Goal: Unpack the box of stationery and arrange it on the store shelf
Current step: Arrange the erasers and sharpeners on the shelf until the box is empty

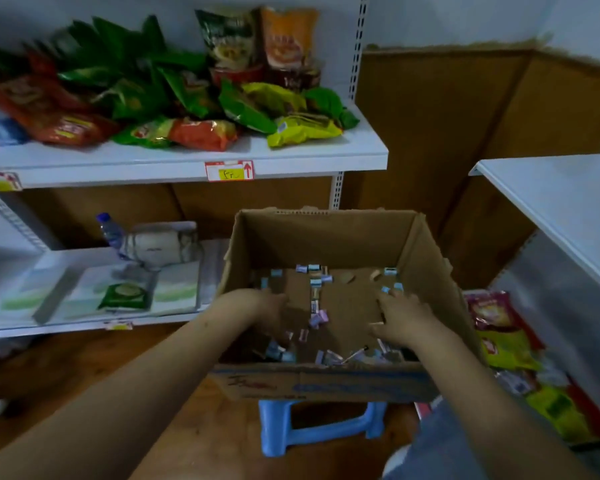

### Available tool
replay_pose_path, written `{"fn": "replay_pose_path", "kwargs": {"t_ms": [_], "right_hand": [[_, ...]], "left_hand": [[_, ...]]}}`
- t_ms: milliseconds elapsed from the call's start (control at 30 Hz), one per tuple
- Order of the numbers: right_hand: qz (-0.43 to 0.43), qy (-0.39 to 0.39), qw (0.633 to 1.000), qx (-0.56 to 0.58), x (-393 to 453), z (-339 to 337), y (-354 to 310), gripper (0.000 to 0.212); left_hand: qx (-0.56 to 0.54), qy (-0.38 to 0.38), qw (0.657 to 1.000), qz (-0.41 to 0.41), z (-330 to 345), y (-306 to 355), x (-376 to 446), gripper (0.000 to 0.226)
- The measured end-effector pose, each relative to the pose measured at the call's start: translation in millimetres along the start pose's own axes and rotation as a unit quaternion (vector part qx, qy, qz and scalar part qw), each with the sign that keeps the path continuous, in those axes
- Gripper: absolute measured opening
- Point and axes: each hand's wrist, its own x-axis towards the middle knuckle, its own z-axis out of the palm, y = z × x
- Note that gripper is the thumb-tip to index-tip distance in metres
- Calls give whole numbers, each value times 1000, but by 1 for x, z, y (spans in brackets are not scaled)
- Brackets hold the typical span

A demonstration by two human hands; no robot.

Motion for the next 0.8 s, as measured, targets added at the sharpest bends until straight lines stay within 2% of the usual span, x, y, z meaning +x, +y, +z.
{"fn": "replay_pose_path", "kwargs": {"t_ms": [67, 200, 267, 367, 433, 533, 567, 700, 800], "right_hand": [[10, -2, 1000, 10, -4, 24, 7, 78], [27, -51, 998, 14, -31, 77, 20, 98], [35, -58, 997, 39, -37, 86, 24, 106], [13, -57, 998, 21, -33, 80, 21, 108], [5, -58, 998, 29, -24, 70, 19, 103], [12, 2, 999, 46, -5, 53, 20, 92], [11, 0, 999, 42, 1, 49, 20, 91], [23, -143, 989, 41, 12, 52, 20, 104], [8, -197, 980, -8, 11, 56, 20, 116]], "left_hand": [[31, 3, 1000, -5, -4, 9, 23, 95], [27, 22, 999, -17, 18, 28, 58, 118], [59, 64, 996, 9, 35, 37, 64, 117], [110, 104, 987, 59, 53, 44, 63, 109], [123, 86, 985, 90, 60, 43, 64, 105], [141, 26, 982, 121, 67, 45, 64, 108], [141, 18, 982, 128, 69, 45, 65, 108], [109, 1, 984, 142, 73, 45, 69, 106], [104, -16, 984, 146, 66, 45, 68, 101]]}}
